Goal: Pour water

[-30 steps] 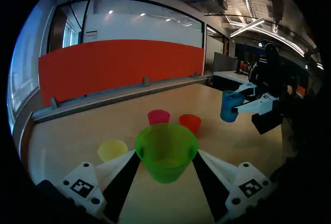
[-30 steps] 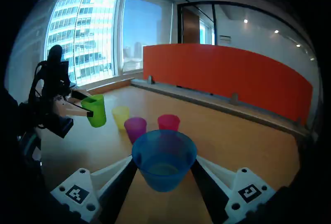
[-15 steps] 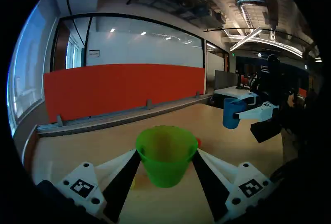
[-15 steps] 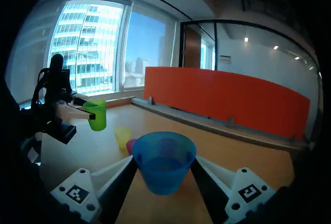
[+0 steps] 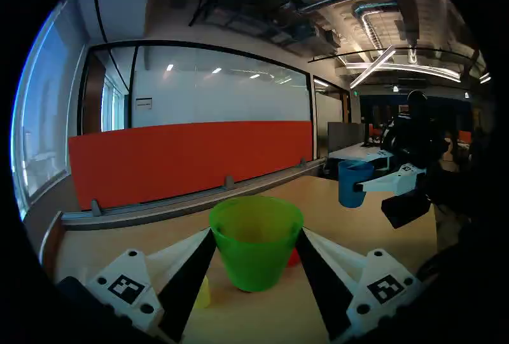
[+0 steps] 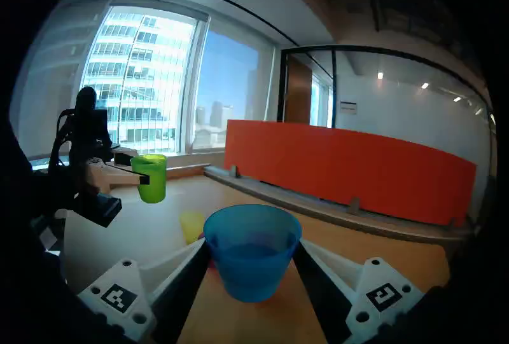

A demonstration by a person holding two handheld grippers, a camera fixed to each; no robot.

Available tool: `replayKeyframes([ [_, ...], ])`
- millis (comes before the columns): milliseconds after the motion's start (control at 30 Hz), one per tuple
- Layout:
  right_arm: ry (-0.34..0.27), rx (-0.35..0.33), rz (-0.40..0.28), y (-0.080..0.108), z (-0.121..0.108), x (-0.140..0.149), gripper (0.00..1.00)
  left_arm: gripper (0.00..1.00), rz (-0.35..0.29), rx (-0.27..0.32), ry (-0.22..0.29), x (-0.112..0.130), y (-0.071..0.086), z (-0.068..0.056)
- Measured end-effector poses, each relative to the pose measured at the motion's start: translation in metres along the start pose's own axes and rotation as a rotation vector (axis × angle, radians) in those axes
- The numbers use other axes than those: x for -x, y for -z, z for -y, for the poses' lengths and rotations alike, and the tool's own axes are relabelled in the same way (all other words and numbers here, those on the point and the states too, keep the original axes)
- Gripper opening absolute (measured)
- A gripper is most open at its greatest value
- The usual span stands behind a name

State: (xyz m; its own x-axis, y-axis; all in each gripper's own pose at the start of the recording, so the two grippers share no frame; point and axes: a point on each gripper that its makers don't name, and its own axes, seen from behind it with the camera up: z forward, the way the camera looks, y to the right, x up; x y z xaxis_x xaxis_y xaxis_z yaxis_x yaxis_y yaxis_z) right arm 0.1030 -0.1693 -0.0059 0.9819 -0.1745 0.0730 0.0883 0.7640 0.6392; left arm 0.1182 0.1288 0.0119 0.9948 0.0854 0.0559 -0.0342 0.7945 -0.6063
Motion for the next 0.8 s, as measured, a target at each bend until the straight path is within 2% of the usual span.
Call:
replayKeyframes([
  [800,0.016,-0.018,-0.008,-0.001,0.0,-0.012,0.89,0.85,0.001,0.029,-0.006,-0.001,-0.001,-0.009],
])
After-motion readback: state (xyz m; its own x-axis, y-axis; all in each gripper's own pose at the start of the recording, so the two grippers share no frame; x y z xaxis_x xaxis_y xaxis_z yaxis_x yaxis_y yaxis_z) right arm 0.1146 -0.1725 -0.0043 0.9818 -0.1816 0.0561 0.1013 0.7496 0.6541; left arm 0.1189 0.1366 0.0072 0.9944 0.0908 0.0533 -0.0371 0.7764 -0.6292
